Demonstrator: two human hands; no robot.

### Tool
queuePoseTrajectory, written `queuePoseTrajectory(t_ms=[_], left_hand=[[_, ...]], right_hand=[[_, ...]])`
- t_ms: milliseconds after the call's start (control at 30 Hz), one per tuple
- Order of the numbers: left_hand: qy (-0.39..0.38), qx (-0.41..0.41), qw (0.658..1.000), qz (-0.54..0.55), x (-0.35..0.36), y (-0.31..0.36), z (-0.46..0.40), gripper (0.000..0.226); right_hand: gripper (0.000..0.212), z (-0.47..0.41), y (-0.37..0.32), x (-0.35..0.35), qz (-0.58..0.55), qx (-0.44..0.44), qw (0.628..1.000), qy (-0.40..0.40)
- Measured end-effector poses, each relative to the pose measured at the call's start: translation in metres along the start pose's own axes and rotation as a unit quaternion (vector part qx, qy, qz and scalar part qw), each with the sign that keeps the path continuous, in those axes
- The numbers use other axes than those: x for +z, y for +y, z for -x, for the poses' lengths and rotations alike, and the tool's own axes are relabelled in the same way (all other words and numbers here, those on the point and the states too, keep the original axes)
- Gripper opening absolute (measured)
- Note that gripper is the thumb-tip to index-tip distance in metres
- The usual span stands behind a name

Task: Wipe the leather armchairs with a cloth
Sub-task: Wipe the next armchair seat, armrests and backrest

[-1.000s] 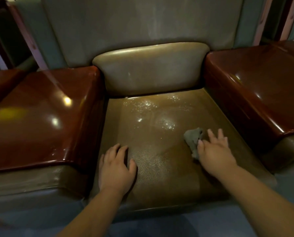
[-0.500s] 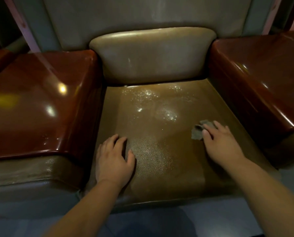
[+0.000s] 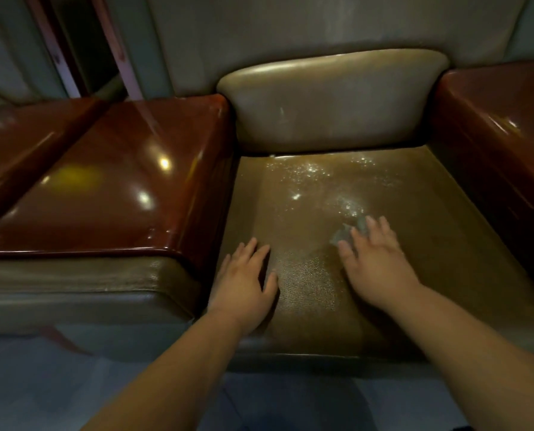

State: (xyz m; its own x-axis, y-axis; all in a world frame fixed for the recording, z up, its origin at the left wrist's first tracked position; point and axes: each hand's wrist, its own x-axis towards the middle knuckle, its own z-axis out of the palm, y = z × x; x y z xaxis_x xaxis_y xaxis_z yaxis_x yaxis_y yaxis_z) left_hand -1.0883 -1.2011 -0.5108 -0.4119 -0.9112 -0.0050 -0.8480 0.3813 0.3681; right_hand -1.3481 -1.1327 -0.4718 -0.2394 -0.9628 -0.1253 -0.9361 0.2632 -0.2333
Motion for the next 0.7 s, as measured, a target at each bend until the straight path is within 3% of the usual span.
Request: queuePoseTrajectory(t_ms=[167, 267, 367, 433, 500, 567, 633, 700], left_hand=[[-0.045, 0.037, 0.995, -0.083, -0.002, -0.027, 0.04, 0.086], [0.034, -0.019, 0.999, 0.005, 0.008, -0.019, 0.064, 0.078], [0.065, -0.028, 0.996, 0.055, 0.011, -0.02, 0.088, 0.073], [0.039, 0.003, 0.999, 0.009, 0.015, -0.027, 0.105, 0.073], [0.007, 0.023, 0.998, -0.052, 0.019, -0.034, 0.119, 0.076], [0.001, 0.021, 0.997, -0.076, 0.022, -0.037, 0.127, 0.077], [0.018, 0.028, 0.996, -0.078, 0.027, -0.041, 0.135, 0.076], [0.018, 0.027, 0.997, -0.066, 0.03, -0.047, 0.142, 0.076]], right_hand=[[0.077, 0.03, -0.117, 0.049, -0.008, -0.292, 0.955, -0.05], [0.061, 0.006, -0.105, 0.048, 0.038, -0.305, 0.951, -0.022], [0.058, -0.036, -0.064, 0.033, 0.059, -0.178, 0.982, 0.024], [0.058, -0.05, -0.062, 0.029, 0.024, -0.118, 0.992, 0.028], [0.055, -0.047, -0.088, 0.035, 0.003, -0.156, 0.987, 0.032], [0.052, -0.032, -0.126, 0.046, -0.008, -0.269, 0.963, 0.006], [0.052, -0.015, -0.151, 0.059, 0.005, -0.37, 0.928, -0.037], [0.051, -0.015, -0.15, 0.061, 0.011, -0.404, 0.913, -0.057]])
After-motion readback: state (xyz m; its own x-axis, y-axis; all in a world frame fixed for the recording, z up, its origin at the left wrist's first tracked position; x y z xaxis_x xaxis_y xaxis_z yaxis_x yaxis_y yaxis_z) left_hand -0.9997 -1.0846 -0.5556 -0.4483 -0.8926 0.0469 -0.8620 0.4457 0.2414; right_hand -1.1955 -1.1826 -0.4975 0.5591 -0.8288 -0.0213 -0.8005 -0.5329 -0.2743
